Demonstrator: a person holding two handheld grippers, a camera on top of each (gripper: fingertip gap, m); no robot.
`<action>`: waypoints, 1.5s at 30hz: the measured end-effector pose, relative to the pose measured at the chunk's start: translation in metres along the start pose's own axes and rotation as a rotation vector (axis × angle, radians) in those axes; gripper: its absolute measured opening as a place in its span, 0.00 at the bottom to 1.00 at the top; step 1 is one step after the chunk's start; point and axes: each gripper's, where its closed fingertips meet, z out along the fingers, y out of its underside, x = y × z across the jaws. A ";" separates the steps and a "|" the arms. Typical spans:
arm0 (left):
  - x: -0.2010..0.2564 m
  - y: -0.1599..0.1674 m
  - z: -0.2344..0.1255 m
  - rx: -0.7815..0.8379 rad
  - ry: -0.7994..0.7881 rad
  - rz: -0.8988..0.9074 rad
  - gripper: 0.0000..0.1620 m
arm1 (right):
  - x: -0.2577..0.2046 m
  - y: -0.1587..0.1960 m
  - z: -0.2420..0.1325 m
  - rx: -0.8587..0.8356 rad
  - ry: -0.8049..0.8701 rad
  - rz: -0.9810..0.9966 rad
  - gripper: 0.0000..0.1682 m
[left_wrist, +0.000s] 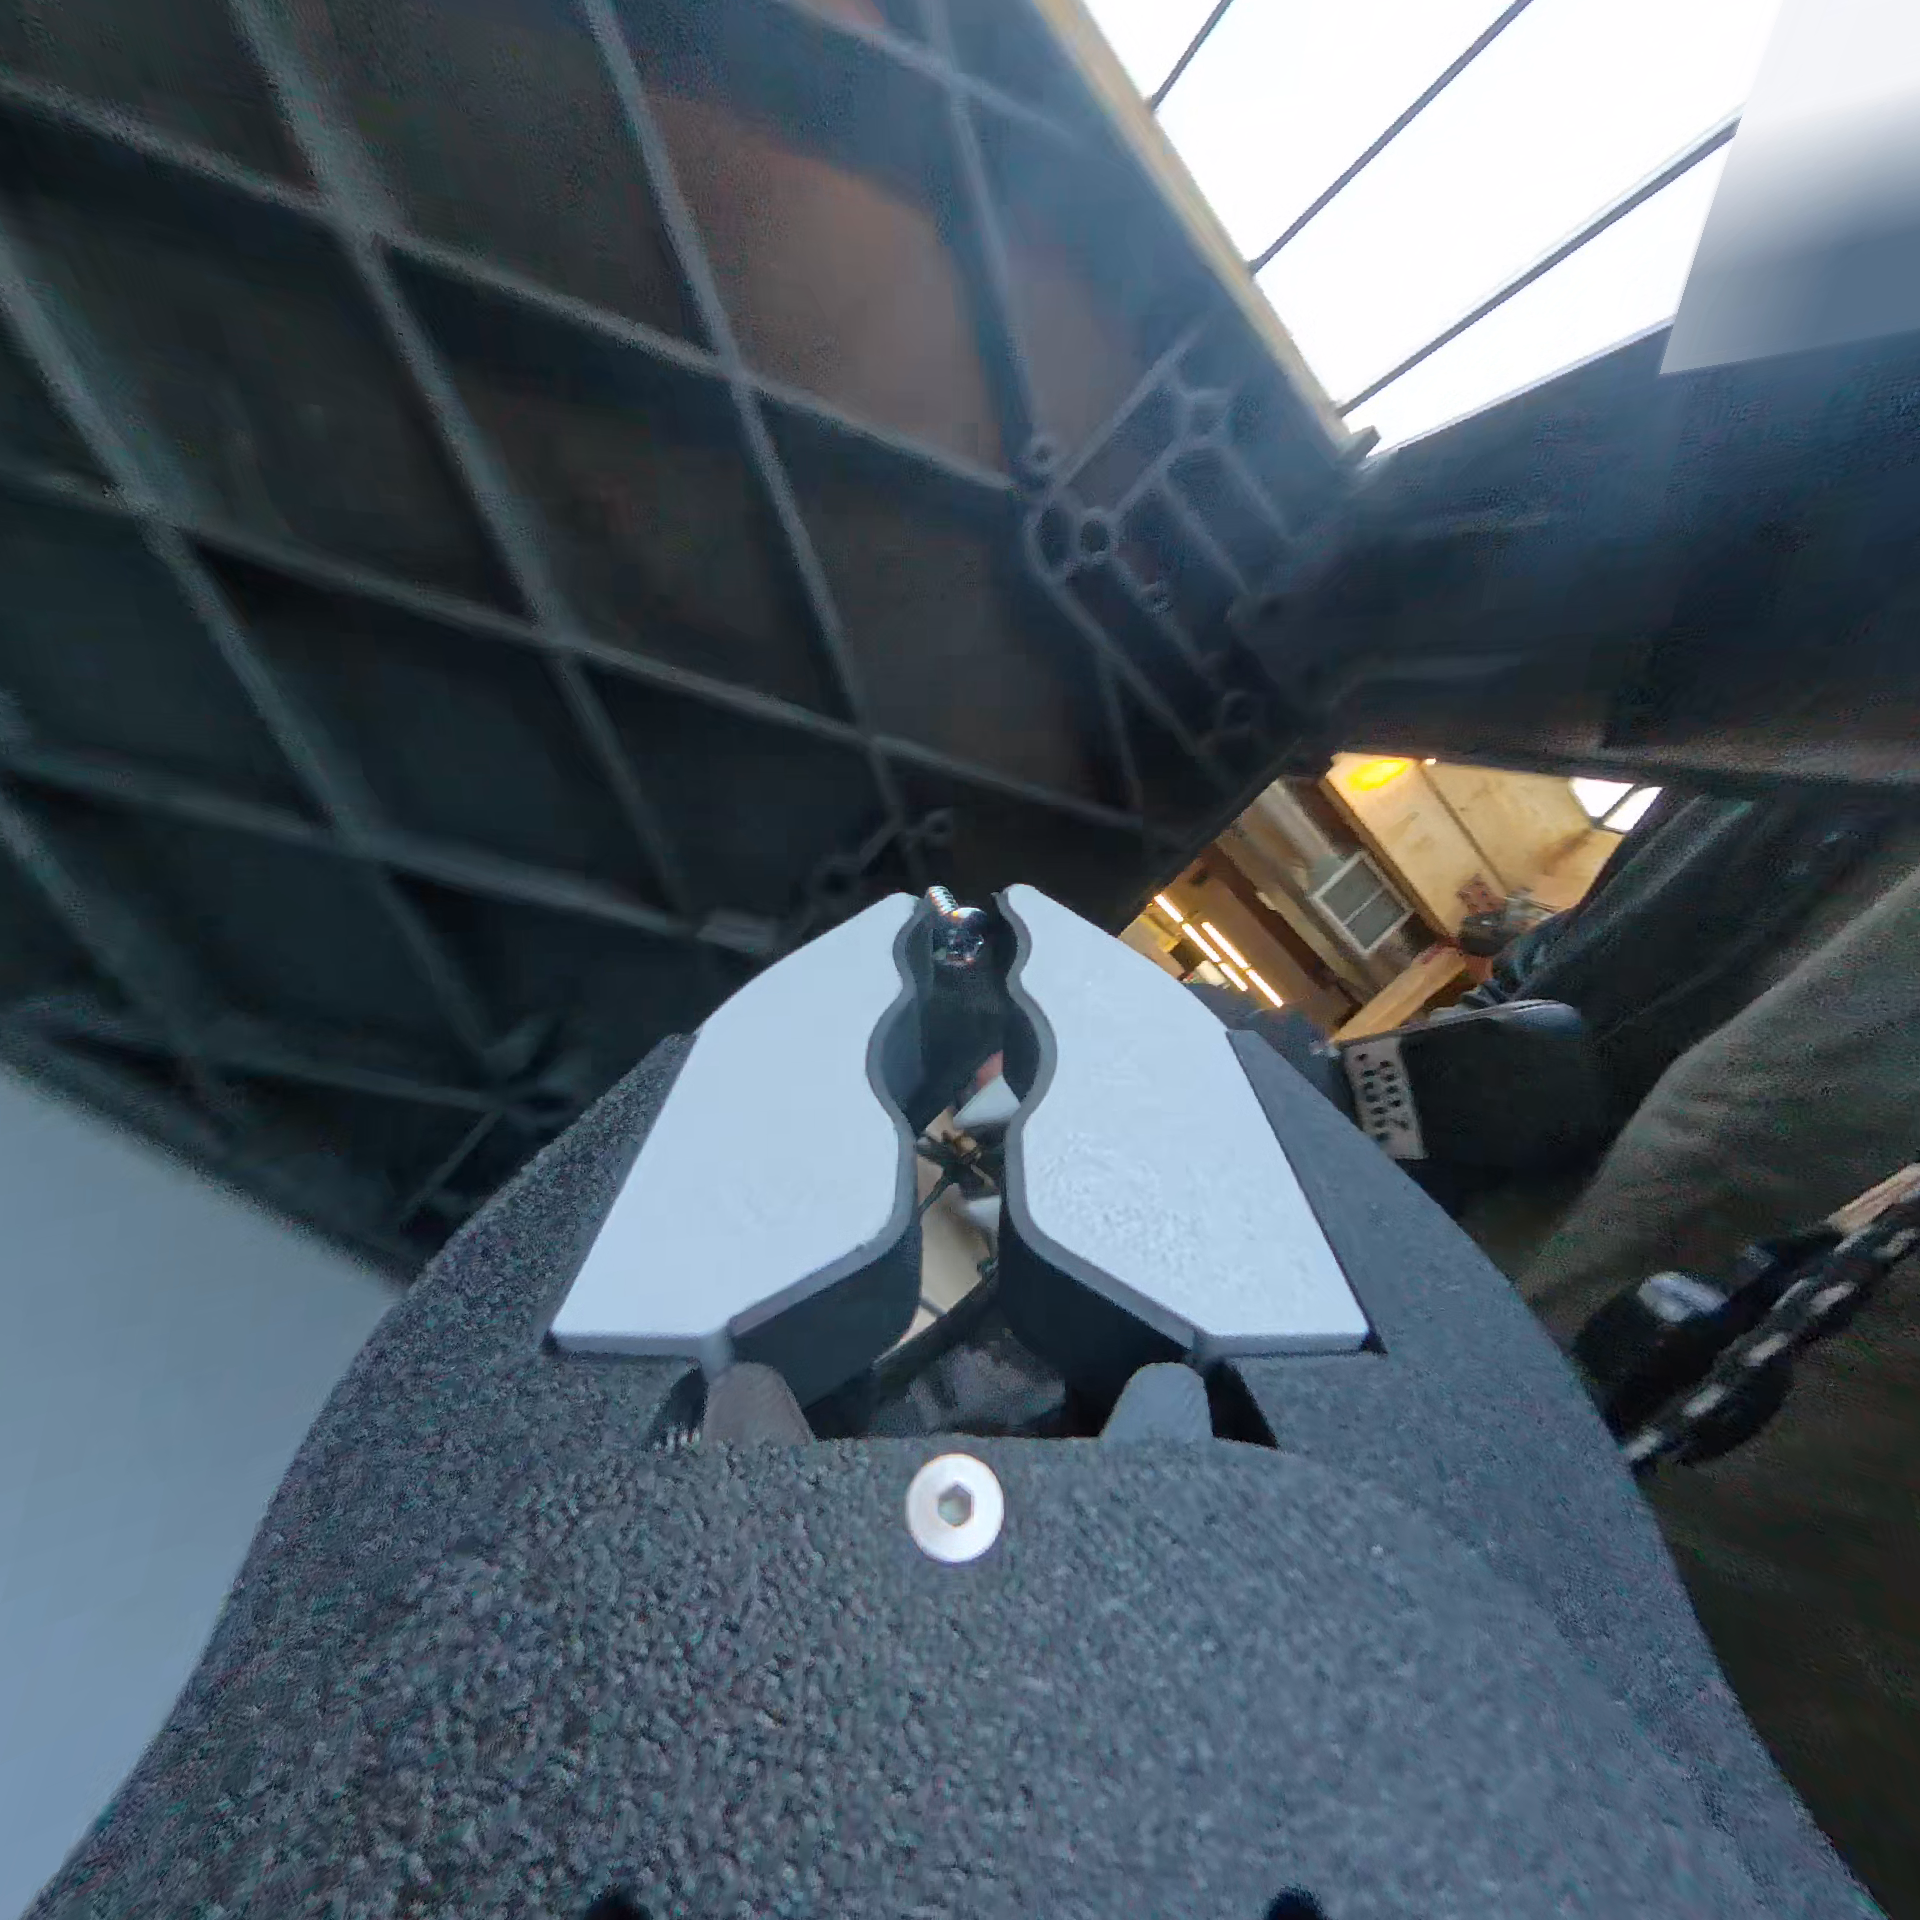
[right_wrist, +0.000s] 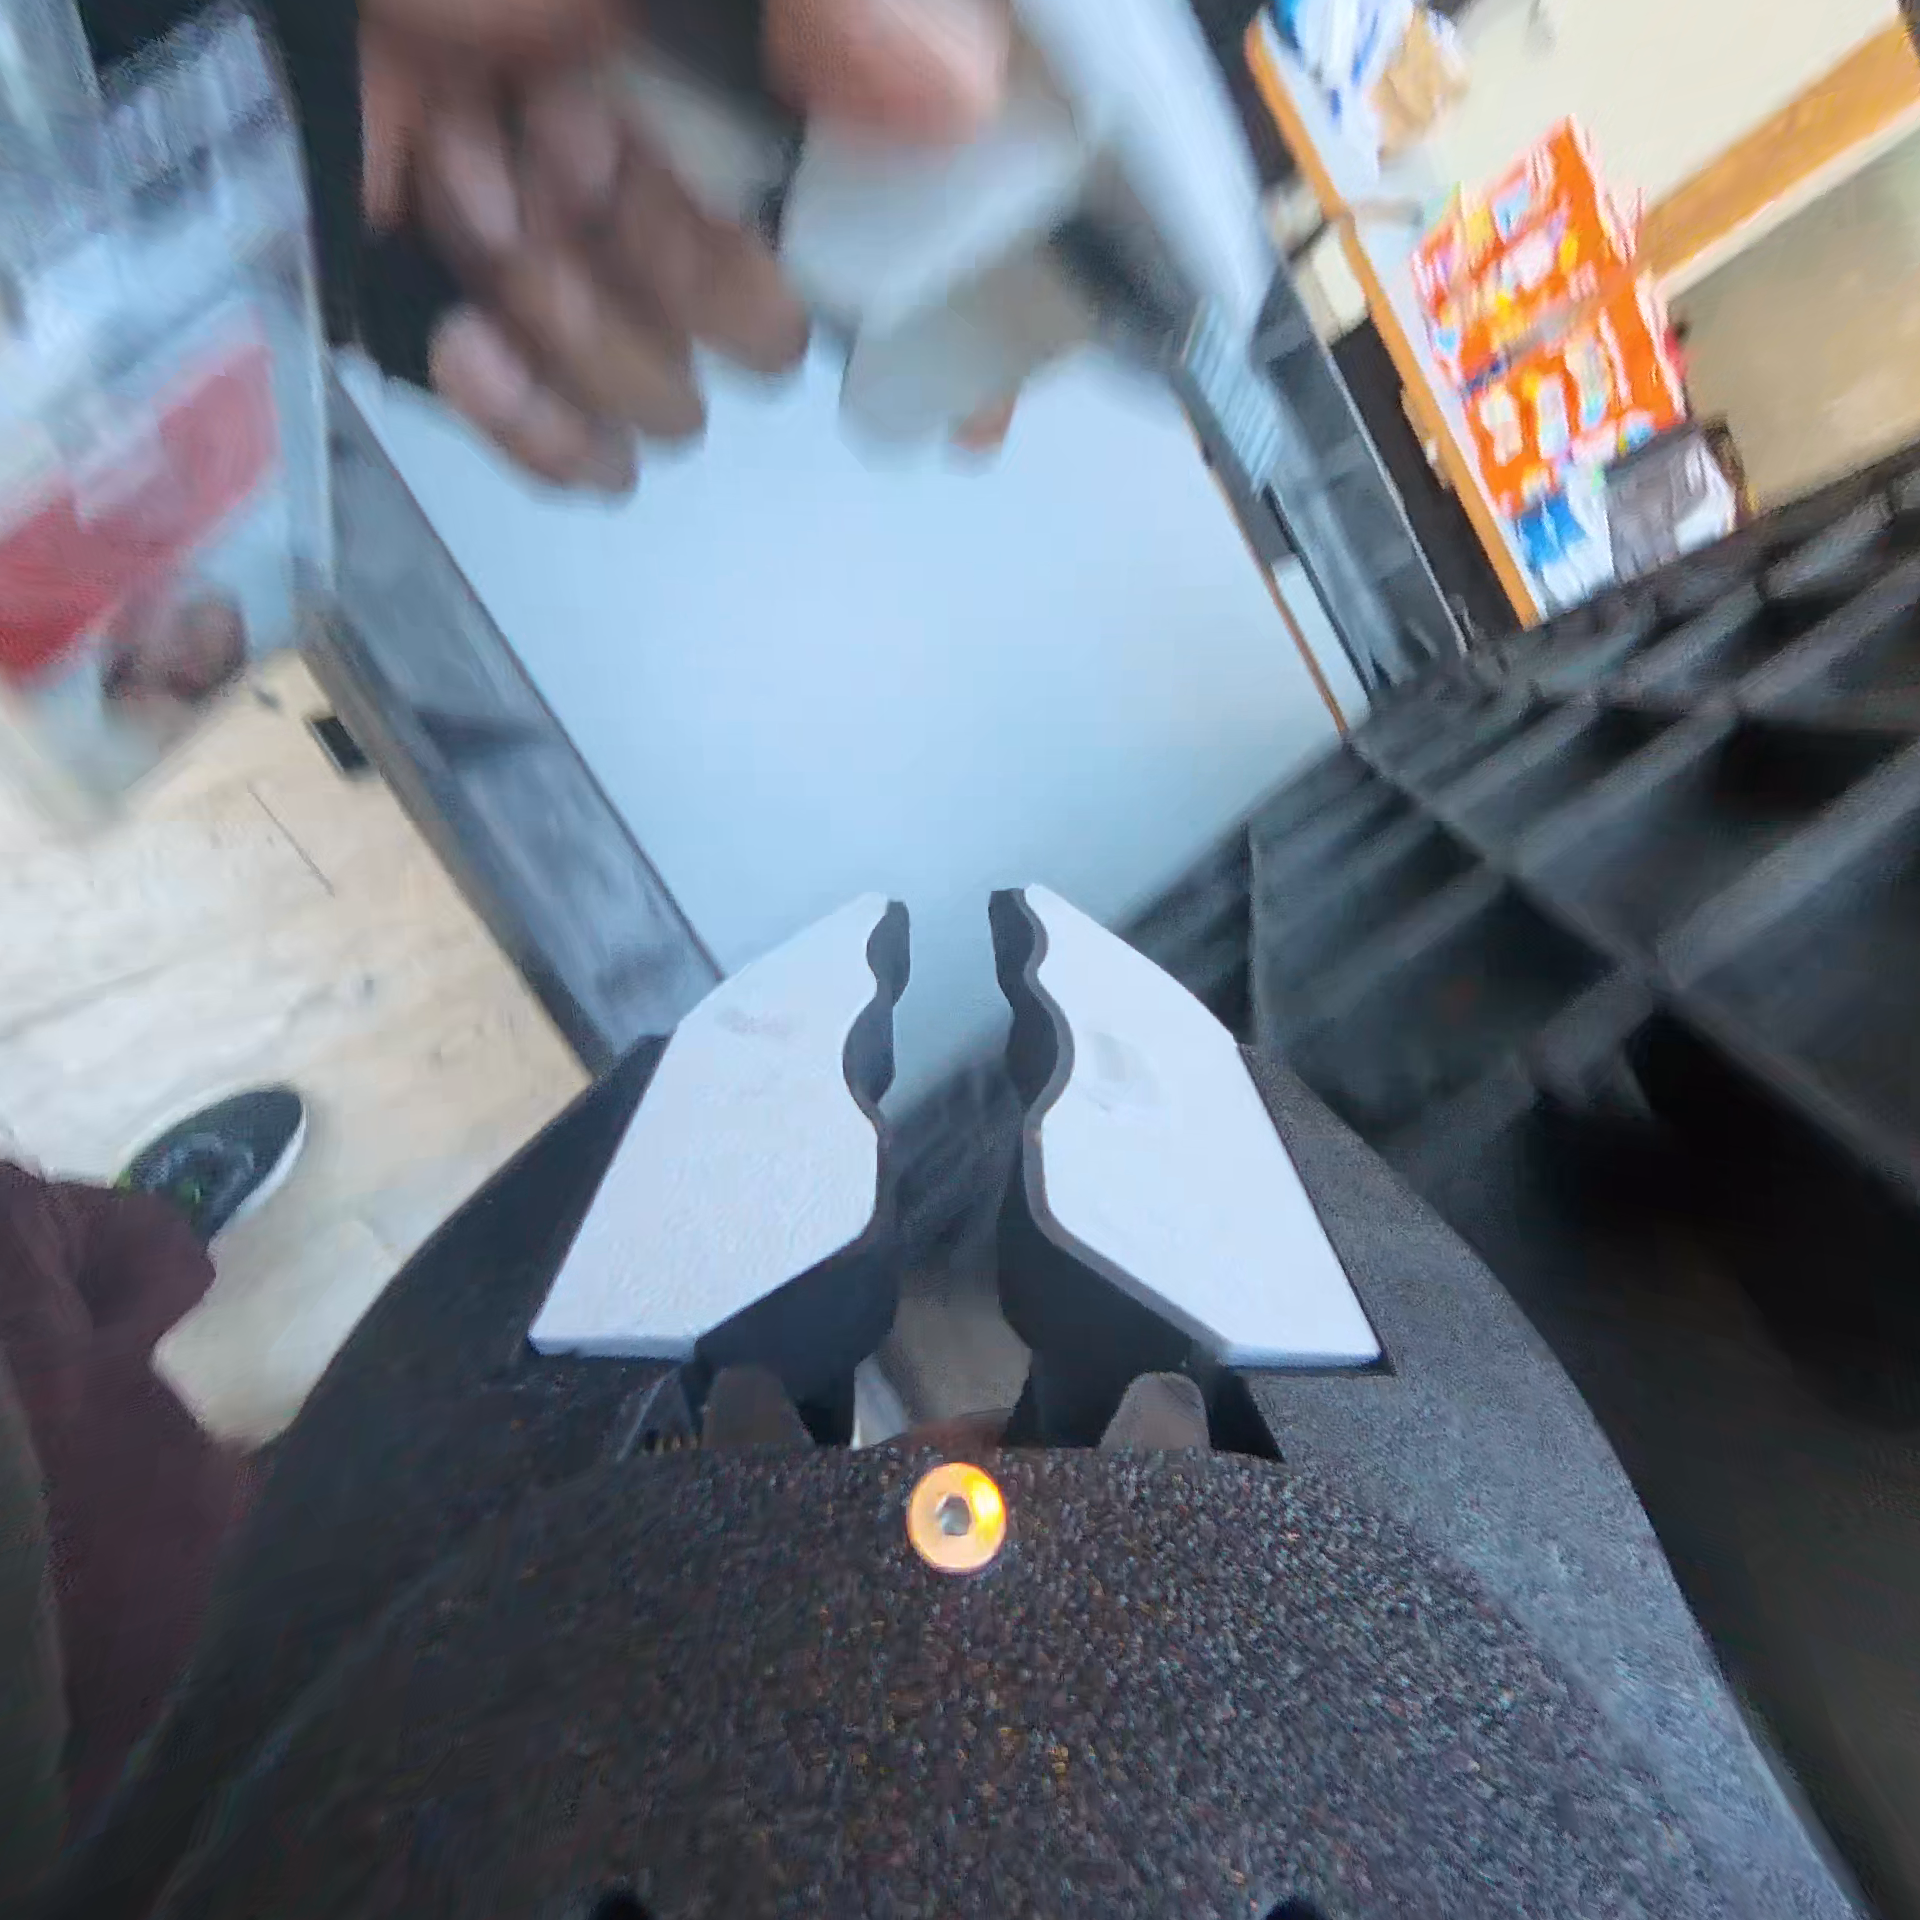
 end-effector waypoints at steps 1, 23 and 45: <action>0.009 -0.005 0.010 0.017 0.035 0.014 0.06 | 0.003 0.011 -0.011 -0.015 -0.010 0.000 0.11; 0.099 -0.030 0.118 0.079 0.316 0.139 0.07 | 0.155 0.071 -0.141 0.042 -0.073 0.663 0.41; 0.103 -0.027 0.136 0.061 0.294 0.161 0.07 | 0.146 0.034 -0.115 0.121 -0.167 0.585 0.39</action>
